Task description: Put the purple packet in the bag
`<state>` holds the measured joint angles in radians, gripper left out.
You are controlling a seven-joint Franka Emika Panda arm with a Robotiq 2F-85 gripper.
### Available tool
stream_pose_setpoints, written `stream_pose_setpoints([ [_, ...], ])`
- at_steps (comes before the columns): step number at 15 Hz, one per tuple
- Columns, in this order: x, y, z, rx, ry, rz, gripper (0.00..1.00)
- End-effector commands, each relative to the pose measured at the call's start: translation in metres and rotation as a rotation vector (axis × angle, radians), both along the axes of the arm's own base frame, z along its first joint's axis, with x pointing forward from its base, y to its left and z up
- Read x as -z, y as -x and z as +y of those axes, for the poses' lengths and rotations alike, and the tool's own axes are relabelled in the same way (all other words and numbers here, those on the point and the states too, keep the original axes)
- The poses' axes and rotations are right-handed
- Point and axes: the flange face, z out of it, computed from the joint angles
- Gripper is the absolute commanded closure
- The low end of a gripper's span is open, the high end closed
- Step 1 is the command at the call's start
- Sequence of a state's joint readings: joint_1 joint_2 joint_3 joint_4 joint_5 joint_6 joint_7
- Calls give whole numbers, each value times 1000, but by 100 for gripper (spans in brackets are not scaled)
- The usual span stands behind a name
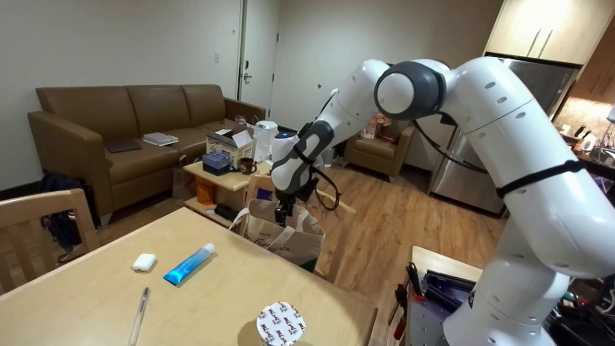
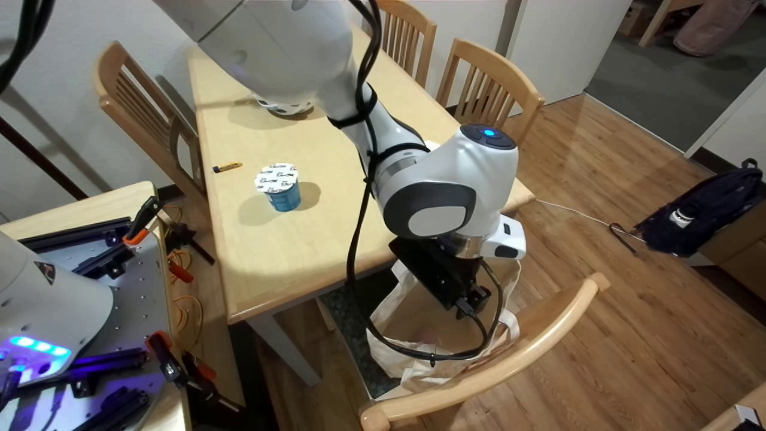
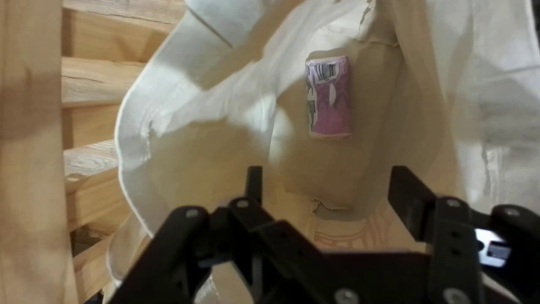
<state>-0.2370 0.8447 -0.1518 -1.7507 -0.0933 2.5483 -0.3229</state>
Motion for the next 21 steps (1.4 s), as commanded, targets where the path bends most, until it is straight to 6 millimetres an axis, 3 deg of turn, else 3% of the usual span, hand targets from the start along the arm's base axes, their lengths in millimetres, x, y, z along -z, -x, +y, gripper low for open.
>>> stream_pose_setpoints([
  [1, -30, -9, -4, -17, 24, -20, 0],
  [7, -89, -34, 8, -74, 55, -71, 0],
  [13, -145, -56, 55, -128, -5, -95, 0],
  [16, -151, -58, 86, -157, -57, -67, 0],
  [21, -134, -56, 148, -255, -131, 23, 0],
])
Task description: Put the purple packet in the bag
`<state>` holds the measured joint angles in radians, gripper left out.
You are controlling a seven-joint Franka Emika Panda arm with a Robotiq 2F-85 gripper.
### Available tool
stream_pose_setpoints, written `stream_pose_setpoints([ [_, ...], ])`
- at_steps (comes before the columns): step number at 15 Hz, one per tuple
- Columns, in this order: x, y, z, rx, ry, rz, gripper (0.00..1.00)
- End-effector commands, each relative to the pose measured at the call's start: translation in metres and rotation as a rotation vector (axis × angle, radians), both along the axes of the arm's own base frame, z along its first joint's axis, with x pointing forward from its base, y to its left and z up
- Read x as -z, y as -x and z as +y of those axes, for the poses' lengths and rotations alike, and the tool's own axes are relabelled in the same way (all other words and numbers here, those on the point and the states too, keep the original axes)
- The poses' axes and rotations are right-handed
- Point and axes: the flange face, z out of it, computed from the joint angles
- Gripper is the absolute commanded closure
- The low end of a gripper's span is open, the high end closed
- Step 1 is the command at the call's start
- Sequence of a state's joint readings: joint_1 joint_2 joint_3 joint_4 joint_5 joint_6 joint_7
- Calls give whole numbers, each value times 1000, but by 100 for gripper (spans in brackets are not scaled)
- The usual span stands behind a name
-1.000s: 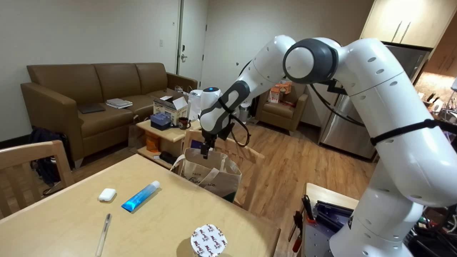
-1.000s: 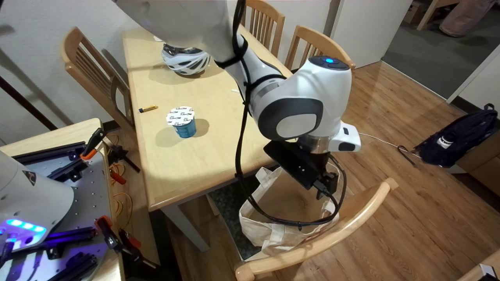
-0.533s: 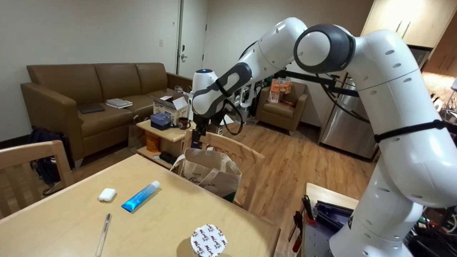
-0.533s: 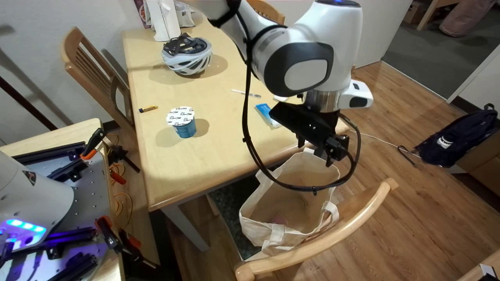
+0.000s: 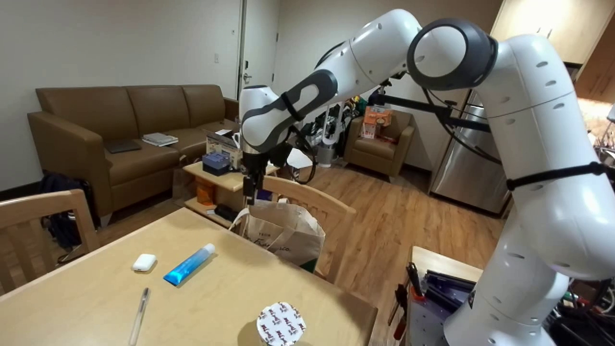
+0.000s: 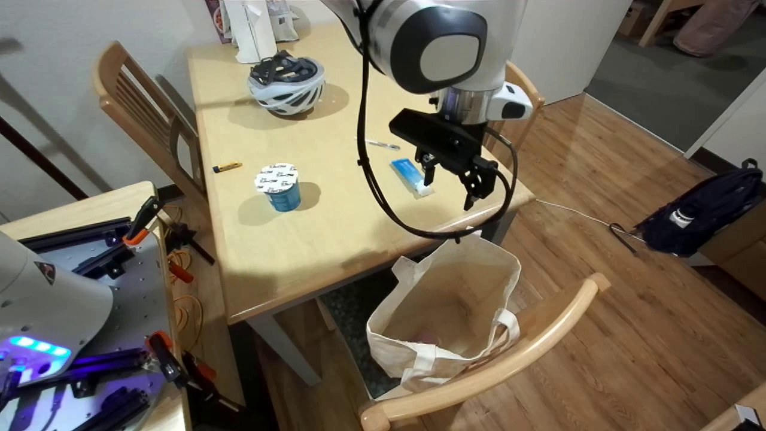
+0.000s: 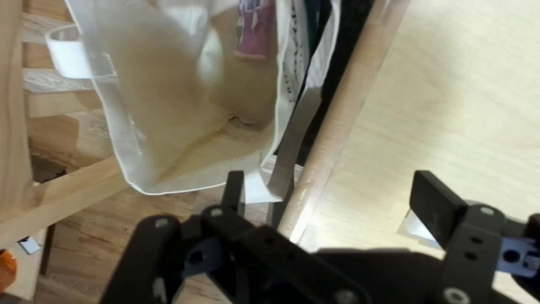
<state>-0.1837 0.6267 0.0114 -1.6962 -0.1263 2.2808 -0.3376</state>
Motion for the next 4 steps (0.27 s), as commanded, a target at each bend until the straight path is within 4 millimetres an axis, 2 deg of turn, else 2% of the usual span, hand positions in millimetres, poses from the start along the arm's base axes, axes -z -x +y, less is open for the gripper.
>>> stream_pose_setpoints([
  [1, 7, 6, 40, -89, -66, 45, 0],
  [2, 5, 0, 26, -45, -24, 23, 0],
  [4, 10, 1, 43, -68, -37, 32, 0],
])
